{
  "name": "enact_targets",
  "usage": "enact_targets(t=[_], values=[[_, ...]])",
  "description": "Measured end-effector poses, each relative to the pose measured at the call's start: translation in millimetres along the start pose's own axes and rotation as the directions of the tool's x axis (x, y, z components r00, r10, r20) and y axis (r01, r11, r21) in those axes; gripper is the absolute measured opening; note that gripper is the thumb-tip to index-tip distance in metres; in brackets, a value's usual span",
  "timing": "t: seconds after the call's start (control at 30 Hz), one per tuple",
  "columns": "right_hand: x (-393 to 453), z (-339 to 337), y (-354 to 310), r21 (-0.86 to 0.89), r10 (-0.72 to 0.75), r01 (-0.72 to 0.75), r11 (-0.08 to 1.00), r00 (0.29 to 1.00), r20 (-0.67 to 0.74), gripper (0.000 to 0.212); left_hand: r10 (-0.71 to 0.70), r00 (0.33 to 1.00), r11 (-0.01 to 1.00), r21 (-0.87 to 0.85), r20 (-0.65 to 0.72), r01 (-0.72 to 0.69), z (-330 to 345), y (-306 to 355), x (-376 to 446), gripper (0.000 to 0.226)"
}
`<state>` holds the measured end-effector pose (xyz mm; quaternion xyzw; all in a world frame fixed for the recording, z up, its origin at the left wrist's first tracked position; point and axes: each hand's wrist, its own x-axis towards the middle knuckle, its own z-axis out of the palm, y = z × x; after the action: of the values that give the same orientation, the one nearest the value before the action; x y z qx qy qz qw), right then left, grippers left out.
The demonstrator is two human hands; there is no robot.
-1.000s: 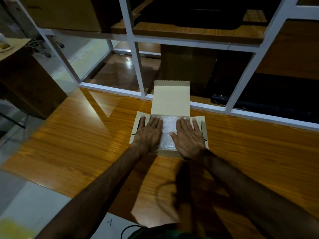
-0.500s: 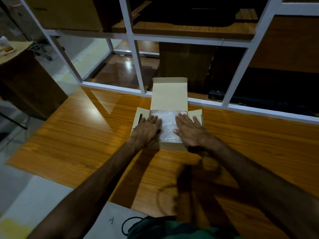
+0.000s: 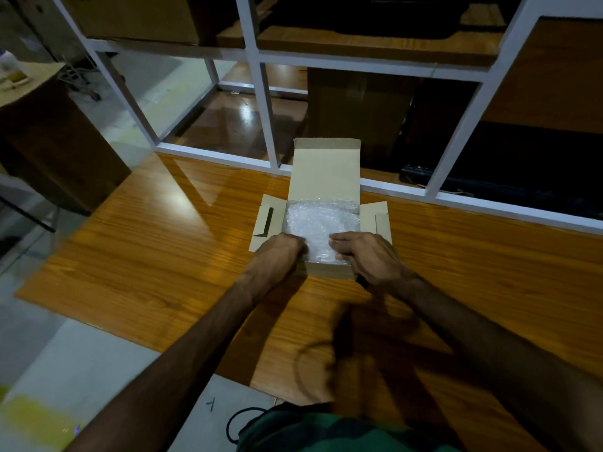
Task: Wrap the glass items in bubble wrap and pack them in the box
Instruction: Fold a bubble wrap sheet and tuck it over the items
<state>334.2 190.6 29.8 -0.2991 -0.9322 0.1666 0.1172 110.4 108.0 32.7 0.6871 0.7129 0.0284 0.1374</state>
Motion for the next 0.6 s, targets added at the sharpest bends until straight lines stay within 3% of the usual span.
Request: enact_targets(t=[0.17, 0.23, 0.33, 0.4, 0.47, 0.53, 0.6], values=[[3.4, -7.6, 3.4, 0.005, -0.028, 0.028, 1.000, 0.999, 0.042, 0.034, -0.036, 0.999, 0.999, -0.028, 0.022, 0.037, -9.0, 6.6, -1.8, 0.026], [1.3, -13.0, 5.4, -0.031, -0.032, 0.034, 0.999, 0.998, 0.050, 0.033, -0.010, 1.000, 0.999, -0.045, -0.014, 0.010, -12.7, 8.7, -5.7, 0.031], [-9.5, -19.7, 1.8, -0.125, -0.046, 0.040, 0.991, 0.998, -0.046, 0.023, 0.044, 0.992, 0.993, -0.099, -0.119, -0.056, -18.5, 8.8, -20.5, 0.035], [-18.7, -21.9, 1.5, -0.174, -0.021, -0.005, 0.985, 0.989, -0.147, 0.018, 0.110, 0.942, 0.992, -0.030, -0.317, -0.126, -22.3, 3.3, -30.2, 0.029], [-27.5, -21.5, 4.8, -0.146, 0.064, -0.110, 0.983, 0.954, -0.292, 0.020, 0.087, 0.863, 0.996, 0.017, -0.497, -0.091, -20.7, -7.1, -39.4, 0.025], [-36.4, -15.2, 7.8, -0.052, 0.181, -0.220, 0.974, 0.897, -0.404, 0.023, -0.037, 0.783, 0.998, -0.070, -0.620, -0.008, -12.5, -19.1, -45.3, 0.026], [-42.1, -5.4, 8.4, 0.047, 0.296, -0.310, 0.950, 0.837, -0.460, 0.027, -0.205, 0.726, 0.964, -0.262, -0.656, 0.036, -1.1, -27.3, -48.0, 0.032]])
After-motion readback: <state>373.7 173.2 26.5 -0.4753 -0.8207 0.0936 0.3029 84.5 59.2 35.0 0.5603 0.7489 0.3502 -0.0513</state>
